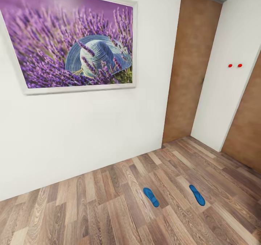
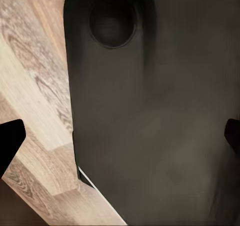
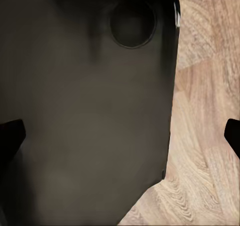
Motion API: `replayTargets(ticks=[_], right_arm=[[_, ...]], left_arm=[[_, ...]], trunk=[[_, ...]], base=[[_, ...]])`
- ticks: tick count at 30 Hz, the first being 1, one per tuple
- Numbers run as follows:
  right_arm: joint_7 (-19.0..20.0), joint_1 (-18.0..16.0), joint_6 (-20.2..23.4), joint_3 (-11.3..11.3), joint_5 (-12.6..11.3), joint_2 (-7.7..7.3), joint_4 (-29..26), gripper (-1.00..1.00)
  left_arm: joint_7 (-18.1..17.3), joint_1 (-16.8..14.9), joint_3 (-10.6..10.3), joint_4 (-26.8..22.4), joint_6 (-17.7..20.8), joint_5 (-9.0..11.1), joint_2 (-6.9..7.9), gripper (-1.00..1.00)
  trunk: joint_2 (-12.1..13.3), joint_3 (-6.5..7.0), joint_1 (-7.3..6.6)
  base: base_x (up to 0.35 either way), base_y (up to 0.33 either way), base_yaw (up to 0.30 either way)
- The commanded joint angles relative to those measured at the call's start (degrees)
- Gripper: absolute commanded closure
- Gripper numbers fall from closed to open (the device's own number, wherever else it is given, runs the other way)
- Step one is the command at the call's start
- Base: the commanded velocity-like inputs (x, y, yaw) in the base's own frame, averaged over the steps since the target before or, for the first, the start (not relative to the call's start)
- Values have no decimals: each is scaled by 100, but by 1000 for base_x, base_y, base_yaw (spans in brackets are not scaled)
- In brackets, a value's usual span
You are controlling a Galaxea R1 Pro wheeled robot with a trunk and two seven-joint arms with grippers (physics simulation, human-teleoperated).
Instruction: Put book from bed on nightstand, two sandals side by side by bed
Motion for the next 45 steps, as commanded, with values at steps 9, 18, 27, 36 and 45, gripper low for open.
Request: replayTargets(ticks=[9, 18, 27, 36, 45], right_arm=[[62, -11, 0, -6, -1, -28, -9, -100], [58, -13, -4, -28, -10, -25, -18, -100], [26, -12, -9, -38, -15, -47, -218, -100], [10, -27, 6, -181, -121, -93, -509, -100], [56, -44, -170, -799, -306, -211, -2391, -100]], left_arm=[[-9, -9, -10, -86, -25, -10, -102, -100], [-9, -9, -11, -376, -47, -10, -145, -100], [-9, -14, -17, -667, -316, -17, -170, -100], [-9, -21, -13, -957, -605, -12, -162, -100], [-9, -18, 11, -3290, -1655, 12, -143, -100]], trunk=[[-2, -3, 0], [-2, -3, 0], [-2, -3, 0], [-2, -3, 0], [-2, -3, 0]], base=[[0, 0, 0], [0, 0, 0], [0, 0, 0], [0, 0, 0], [0, 0, 0]])
